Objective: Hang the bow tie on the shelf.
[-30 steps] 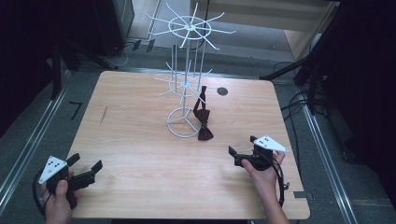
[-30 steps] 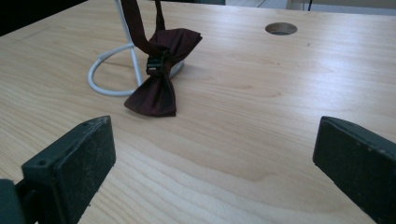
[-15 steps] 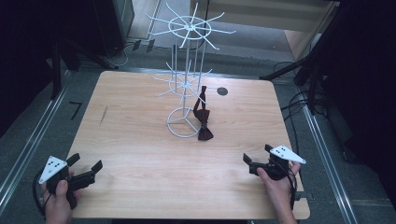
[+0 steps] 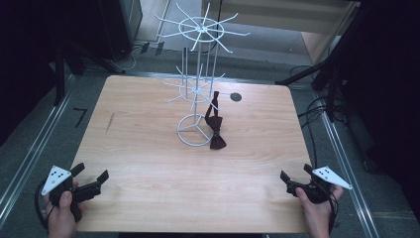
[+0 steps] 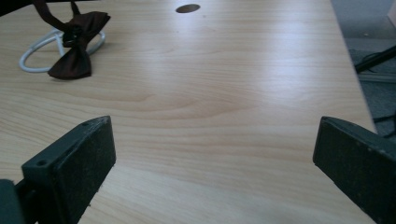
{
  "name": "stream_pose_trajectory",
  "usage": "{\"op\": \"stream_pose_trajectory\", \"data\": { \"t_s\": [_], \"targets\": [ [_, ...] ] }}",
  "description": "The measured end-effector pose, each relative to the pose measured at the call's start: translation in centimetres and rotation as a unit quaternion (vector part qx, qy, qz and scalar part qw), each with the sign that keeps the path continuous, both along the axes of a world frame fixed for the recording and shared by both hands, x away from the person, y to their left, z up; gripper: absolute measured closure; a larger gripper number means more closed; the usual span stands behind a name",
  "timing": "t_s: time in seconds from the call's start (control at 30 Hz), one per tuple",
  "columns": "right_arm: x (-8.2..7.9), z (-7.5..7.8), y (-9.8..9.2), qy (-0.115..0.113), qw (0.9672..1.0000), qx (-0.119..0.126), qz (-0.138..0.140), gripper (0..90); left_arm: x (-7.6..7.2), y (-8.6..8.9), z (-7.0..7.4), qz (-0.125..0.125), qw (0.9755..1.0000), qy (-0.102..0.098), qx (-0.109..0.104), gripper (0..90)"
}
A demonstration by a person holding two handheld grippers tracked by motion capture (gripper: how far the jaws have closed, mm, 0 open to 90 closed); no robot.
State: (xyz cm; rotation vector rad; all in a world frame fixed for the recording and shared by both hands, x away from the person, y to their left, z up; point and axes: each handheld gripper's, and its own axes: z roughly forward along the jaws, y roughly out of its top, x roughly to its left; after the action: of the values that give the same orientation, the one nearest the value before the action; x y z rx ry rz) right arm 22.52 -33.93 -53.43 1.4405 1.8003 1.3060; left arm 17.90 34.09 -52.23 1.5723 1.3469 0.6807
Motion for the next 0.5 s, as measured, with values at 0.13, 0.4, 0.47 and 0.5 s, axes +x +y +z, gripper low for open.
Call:
{"op": "stream_pose_trajectory", "data": {
  "t_s": [0.13,0.4,0.47,0.5],
  "targets": [
    [-1.0,-0.4,-1.5,0.002,0.9999,0.001,-0.017,0.0,0.0,0.0,0.0,0.001,1.0,0.0,0.0,6.8],
    [-3.0,-0.9,-4.2,0.006,0.9988,0.01,-0.048,0.0,0.0,0.0,0.0,0.001,1.0,0.0,0.0,6.8],
    [-3.1,-1.0,-4.3,0.008,0.9986,0.011,-0.05,0.0,0.0,0.0,0.0,0.002,1.0,0.0,-0.001,6.8],
    [-3.6,-1.1,-4.7,0.009,0.9983,0.014,-0.056,0.0,0.0,0.0,0.0,0.002,1.0,-0.002,-0.003,6.8]
  ]
}}
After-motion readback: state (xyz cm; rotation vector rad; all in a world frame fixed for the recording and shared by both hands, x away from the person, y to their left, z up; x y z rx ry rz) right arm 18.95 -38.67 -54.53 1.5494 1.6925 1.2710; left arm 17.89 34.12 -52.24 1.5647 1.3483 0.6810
